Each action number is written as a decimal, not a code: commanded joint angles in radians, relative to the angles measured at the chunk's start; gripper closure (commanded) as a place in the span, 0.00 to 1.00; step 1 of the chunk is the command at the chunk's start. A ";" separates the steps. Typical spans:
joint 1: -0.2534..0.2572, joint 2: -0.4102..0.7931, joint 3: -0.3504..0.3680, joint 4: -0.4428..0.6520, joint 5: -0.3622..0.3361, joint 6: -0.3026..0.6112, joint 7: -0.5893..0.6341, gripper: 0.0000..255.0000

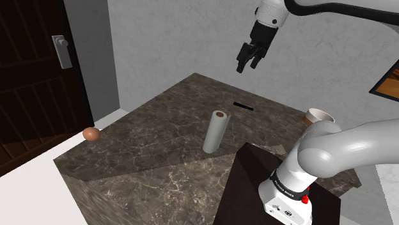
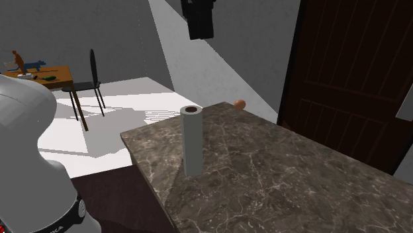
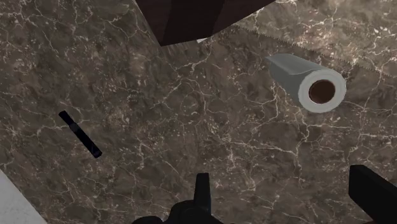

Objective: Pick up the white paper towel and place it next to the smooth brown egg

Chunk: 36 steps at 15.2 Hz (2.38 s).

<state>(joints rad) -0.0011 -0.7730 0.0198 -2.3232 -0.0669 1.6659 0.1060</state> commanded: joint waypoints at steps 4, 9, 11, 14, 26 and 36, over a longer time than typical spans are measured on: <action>0.012 0.005 0.030 -0.081 0.021 0.071 0.039 0.00; 0.036 0.039 0.084 -0.198 0.058 0.196 0.103 0.00; 0.047 0.063 0.106 -0.238 0.073 0.250 0.129 0.00; 0.063 0.110 0.142 -0.289 0.096 0.334 0.168 0.00; 0.068 0.188 0.168 -0.384 0.106 0.500 0.192 0.00; 0.068 0.188 0.168 -0.385 0.106 0.500 0.192 1.00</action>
<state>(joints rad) 0.0672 -0.5859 0.1875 -2.7067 0.0403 2.1670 0.2979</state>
